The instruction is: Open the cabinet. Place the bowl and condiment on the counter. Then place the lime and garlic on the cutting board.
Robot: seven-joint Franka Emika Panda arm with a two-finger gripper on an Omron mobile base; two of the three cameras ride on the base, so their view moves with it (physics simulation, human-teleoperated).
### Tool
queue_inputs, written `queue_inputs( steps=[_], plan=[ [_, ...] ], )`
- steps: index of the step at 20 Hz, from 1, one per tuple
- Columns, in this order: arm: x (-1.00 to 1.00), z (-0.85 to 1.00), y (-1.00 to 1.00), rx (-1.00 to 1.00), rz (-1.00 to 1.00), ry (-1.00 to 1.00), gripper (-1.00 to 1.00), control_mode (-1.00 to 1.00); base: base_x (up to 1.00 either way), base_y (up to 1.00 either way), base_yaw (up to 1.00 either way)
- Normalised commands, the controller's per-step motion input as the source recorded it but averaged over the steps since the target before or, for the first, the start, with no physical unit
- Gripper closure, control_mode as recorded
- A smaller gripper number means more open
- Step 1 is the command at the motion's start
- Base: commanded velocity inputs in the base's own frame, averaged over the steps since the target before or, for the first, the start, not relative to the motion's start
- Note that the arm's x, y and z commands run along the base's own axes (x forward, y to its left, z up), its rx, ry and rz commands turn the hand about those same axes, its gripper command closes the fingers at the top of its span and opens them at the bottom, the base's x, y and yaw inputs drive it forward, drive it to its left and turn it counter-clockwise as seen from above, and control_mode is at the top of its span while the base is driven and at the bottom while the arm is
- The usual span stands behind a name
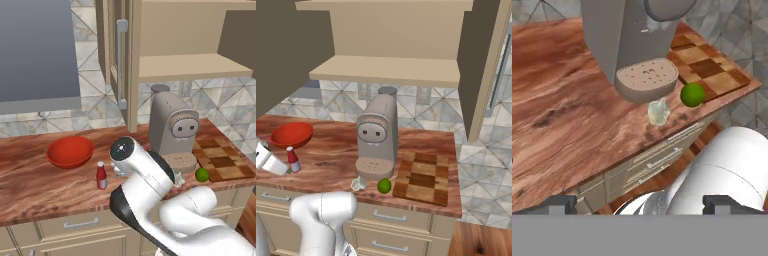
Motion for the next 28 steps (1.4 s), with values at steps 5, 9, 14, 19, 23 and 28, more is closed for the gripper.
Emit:
queue_inputs(
  steps=[5, 9, 14, 19, 23, 28],
  plan=[
    [0.00, 0.05, -0.65, 0.11, 0.00, 0.25, -1.00, -1.00, 0.00, 0.00, 0.00],
    [0.00, 0.00, -0.55, 0.05, 0.02, 0.24, -1.00, -1.00, 0.00, 0.00, 0.00],
    [0.02, 0.00, -0.48, 0.02, 0.05, 0.21, -1.00, -1.00, 0.00, 0.00, 0.00],
    [0.09, 0.00, -0.33, 0.00, 0.04, 0.19, -1.00, -1.00, 0.00, 0.00, 0.00],
    [0.11, -0.01, -0.21, 0.00, 0.01, 0.09, -1.00, -1.00, 0.00, 0.00, 0.00],
    [0.01, -0.17, -0.13, 0.00, 0.00, -0.02, -1.00, -1.00, 0.00, 0.00, 0.00]
  ],
)
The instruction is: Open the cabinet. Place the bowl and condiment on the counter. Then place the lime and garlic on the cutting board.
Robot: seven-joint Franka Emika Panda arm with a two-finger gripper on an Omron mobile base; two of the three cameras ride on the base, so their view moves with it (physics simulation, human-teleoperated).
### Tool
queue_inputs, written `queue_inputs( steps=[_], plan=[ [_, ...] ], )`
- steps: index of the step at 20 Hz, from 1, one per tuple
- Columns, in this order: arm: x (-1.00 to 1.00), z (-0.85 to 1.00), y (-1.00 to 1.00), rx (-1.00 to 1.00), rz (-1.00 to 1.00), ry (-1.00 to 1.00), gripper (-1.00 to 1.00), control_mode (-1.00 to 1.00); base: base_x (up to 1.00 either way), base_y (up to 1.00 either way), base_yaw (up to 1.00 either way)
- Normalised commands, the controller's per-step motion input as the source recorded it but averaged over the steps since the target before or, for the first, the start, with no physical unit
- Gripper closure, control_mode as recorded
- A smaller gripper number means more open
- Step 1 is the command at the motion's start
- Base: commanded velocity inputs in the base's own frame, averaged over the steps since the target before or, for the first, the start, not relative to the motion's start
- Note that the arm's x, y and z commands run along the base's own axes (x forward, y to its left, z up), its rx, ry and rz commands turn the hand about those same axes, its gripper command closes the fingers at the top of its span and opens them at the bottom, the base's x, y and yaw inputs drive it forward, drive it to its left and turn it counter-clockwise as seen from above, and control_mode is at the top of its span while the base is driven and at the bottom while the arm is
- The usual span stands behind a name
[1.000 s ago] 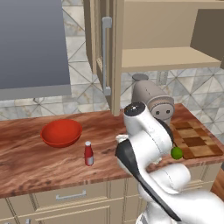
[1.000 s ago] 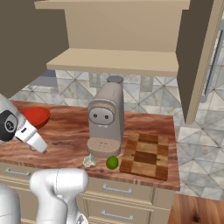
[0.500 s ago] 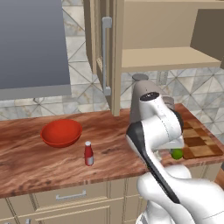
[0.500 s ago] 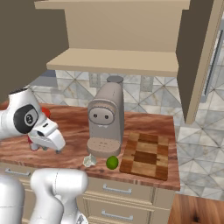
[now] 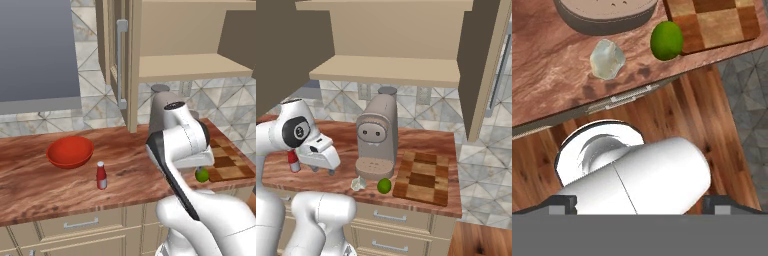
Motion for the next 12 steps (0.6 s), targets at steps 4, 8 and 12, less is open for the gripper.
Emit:
queue_inputs(
  steps=[4, 8, 12],
  plan=[
    [0.01, -0.21, -0.05, 0.00, 0.00, -0.12, -1.00, -1.00, 0.00, 0.00, 0.00],
    [0.17, -0.07, -0.05, 0.02, 0.00, -0.03, -1.00, -1.00, 0.00, 0.00, 0.00],
    [0.31, -0.05, -0.08, 0.03, 0.00, -0.01, -1.00, -1.00, 0.00, 0.00, 0.00]
  ],
)
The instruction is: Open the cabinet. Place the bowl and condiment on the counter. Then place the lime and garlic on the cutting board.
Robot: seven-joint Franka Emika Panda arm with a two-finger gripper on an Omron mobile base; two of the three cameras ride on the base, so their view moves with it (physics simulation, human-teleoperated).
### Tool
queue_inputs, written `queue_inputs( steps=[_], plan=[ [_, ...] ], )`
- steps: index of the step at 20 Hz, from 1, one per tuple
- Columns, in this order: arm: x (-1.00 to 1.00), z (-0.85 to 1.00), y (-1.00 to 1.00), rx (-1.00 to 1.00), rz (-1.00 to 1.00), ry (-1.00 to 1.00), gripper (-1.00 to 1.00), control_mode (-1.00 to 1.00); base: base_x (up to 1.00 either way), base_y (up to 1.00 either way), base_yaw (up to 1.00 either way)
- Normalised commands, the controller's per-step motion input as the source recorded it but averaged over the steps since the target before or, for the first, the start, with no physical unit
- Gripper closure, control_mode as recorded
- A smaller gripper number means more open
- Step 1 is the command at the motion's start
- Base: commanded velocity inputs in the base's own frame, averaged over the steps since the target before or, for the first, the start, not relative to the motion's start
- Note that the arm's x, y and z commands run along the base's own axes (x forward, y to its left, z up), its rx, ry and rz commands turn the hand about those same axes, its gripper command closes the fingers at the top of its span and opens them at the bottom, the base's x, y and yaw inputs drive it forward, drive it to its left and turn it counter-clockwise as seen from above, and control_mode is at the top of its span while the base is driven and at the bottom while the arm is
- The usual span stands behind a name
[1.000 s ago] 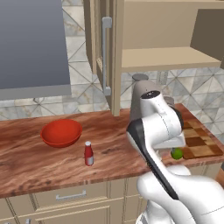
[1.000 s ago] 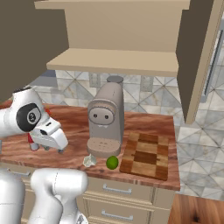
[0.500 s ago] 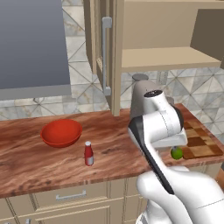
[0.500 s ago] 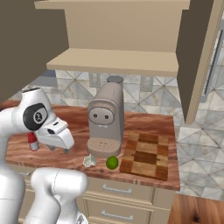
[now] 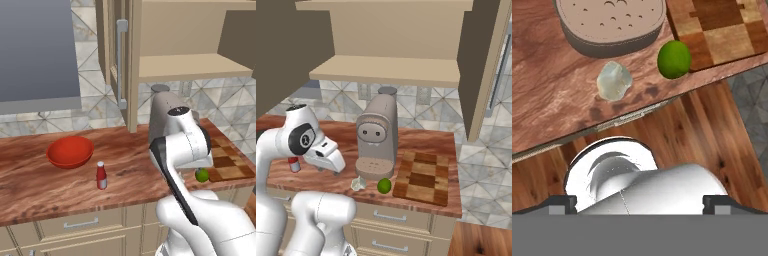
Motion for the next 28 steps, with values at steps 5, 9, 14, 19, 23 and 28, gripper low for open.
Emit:
queue_inputs(
  steps=[5, 9, 14, 19, 23, 28],
  plan=[
    [0.40, -0.10, -0.05, 0.02, 0.02, 0.00, -1.00, -1.00, 0.00, 0.00, 0.00],
    [0.30, -0.13, -0.01, 0.00, 0.01, 0.00, -1.00, -1.00, 0.00, 0.00, 0.00],
    [0.28, -0.25, 0.00, 0.00, 0.00, 0.00, -1.00, -1.00, 0.00, 0.00, 0.00],
    [0.18, -0.22, -0.08, 0.01, 0.00, 0.00, -1.00, -1.00, 0.00, 0.00, 0.00],
    [0.03, -0.16, -0.14, 0.02, 0.00, 0.00, -1.00, -1.00, 0.00, 0.00, 0.00],
    [0.00, -0.19, -0.06, 0.01, 0.00, -0.01, -1.00, -1.00, 0.00, 0.00, 0.00]
  ],
)
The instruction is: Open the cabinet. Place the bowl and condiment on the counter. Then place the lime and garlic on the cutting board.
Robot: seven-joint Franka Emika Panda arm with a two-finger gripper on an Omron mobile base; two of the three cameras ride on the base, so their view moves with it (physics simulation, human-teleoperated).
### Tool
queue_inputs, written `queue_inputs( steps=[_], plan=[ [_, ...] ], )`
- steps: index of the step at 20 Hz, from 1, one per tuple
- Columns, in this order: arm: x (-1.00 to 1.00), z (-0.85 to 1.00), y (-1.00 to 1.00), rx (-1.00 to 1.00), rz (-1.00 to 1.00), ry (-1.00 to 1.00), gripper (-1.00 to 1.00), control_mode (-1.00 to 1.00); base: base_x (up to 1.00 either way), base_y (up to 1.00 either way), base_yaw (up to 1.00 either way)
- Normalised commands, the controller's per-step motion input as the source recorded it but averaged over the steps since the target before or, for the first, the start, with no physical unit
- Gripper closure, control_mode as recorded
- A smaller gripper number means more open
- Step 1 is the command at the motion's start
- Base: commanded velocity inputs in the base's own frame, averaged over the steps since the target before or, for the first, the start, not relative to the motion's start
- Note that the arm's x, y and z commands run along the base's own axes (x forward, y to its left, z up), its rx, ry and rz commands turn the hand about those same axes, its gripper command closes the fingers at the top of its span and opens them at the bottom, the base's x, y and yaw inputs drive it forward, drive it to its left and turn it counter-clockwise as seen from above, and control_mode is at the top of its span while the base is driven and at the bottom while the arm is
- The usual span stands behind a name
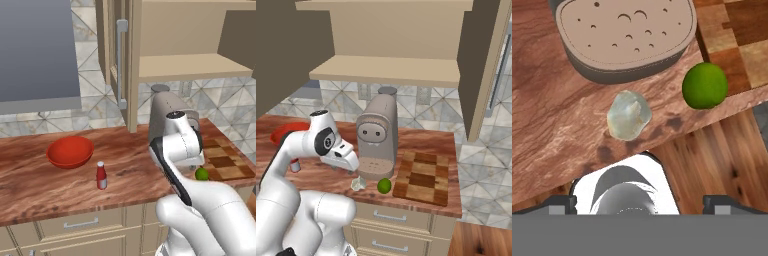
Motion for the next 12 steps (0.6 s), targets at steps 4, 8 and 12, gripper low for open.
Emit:
queue_inputs(
  steps=[4, 8, 12],
  plan=[
    [0.00, -0.22, 0.00, 0.00, 0.00, -0.05, -1.00, -1.00, 0.00, 0.00, 0.00],
    [0.00, -0.16, 0.00, 0.00, 0.00, -0.02, -1.00, -1.00, 0.00, 0.00, 0.00],
    [0.08, -0.09, 0.00, 0.00, 0.00, -0.02, -1.00, -1.00, 0.00, 0.00, 0.00]
  ],
)
